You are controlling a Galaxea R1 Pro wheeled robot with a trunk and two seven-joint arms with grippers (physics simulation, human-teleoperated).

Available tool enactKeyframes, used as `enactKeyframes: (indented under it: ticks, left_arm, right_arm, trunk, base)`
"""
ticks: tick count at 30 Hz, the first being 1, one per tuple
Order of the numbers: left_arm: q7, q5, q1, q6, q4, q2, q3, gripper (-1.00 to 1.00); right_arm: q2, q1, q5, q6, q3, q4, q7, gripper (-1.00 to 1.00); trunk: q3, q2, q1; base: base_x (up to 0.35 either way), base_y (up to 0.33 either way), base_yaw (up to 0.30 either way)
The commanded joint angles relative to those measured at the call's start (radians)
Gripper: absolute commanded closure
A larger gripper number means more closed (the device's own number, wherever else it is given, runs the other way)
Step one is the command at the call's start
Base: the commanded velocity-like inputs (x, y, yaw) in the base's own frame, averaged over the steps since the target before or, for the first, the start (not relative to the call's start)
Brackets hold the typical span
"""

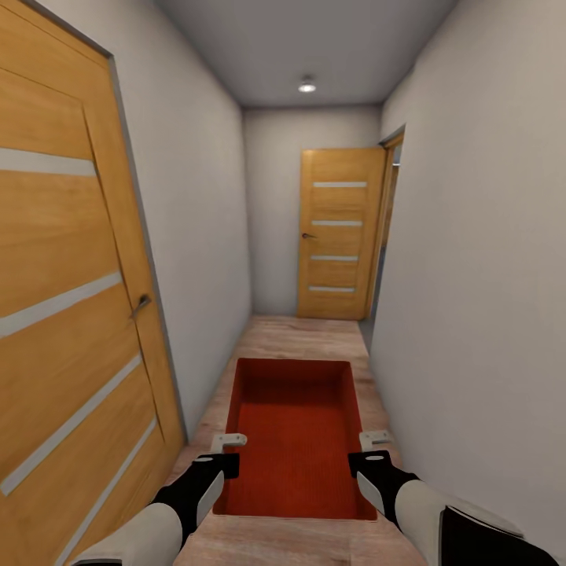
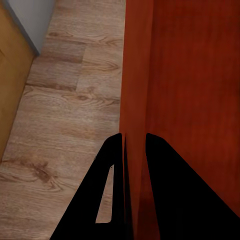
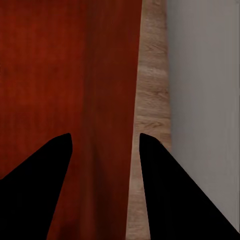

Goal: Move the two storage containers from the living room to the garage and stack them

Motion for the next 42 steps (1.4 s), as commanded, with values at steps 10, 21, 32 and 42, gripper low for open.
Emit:
enactKeyframes:
  ticks: [10, 21, 32, 42]
  left_arm:
    - [0.001, 0.000, 0.001, 0.005, 0.014, 0.009, -0.005, 1.00]
    - [0.001, -0.001, 0.001, 0.005, 0.013, 0.009, -0.005, 1.00]
    - [0.001, -0.001, 0.001, 0.005, 0.012, 0.009, -0.005, 1.00]
    - [0.001, -0.001, 0.001, 0.005, 0.012, 0.009, -0.005, 1.00]
  right_arm:
    - [-0.005, -0.001, 0.007, -0.013, -0.025, 0.000, -0.002, 1.00]
    - [-0.005, -0.001, 0.007, -0.013, -0.025, 0.000, -0.002, 1.00]
    - [-0.005, -0.001, 0.007, -0.013, -0.025, 0.000, -0.002, 1.00]
    - [-0.005, -0.001, 0.007, -0.013, -0.025, 0.000, -0.002, 1.00]
  trunk:
    - [0.000, -0.001, 0.001]
    - [0.000, -0.001, 0.001]
    - [0.000, -0.001, 0.001]
    - [0.000, -0.001, 0.001]
  base:
    - [0.323, 0.000, 0.000]
    - [0.323, 0.000, -0.001]
    - [0.323, 0.000, -0.181]
    - [0.323, 0.000, -0.078]
